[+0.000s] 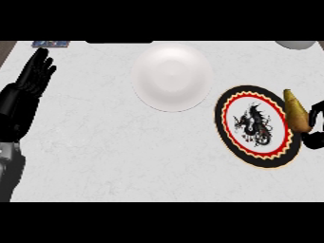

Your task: Pick the pear from the plate and place it in the plate

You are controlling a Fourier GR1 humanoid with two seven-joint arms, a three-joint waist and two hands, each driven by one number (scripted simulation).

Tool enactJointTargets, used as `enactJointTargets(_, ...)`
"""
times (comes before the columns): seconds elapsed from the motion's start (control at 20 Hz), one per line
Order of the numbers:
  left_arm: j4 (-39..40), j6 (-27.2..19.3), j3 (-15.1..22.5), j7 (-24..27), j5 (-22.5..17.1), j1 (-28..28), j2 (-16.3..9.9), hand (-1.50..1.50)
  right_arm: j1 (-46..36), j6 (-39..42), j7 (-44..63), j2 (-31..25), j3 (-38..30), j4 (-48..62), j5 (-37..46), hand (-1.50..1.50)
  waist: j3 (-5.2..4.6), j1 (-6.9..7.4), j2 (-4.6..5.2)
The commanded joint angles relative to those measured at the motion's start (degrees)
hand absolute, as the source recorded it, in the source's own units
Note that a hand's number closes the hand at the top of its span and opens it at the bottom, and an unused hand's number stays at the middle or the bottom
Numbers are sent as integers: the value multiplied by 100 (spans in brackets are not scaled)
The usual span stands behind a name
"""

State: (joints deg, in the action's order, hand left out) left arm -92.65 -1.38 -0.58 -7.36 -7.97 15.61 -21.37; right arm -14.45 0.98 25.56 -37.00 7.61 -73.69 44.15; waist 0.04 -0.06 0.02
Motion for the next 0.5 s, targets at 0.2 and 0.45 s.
enactJointTargets(0.2,-226,195,-147,-3,-22,-227,-2,0,131,-28,-384,83,-439,-1237,-388,150,-7,-34,-36)
enactJointTargets(0.45,63,194,-169,131,61,-102,43,0,-112,-92,-983,392,-603,-1930,-1061,150,-5,-56,-29)
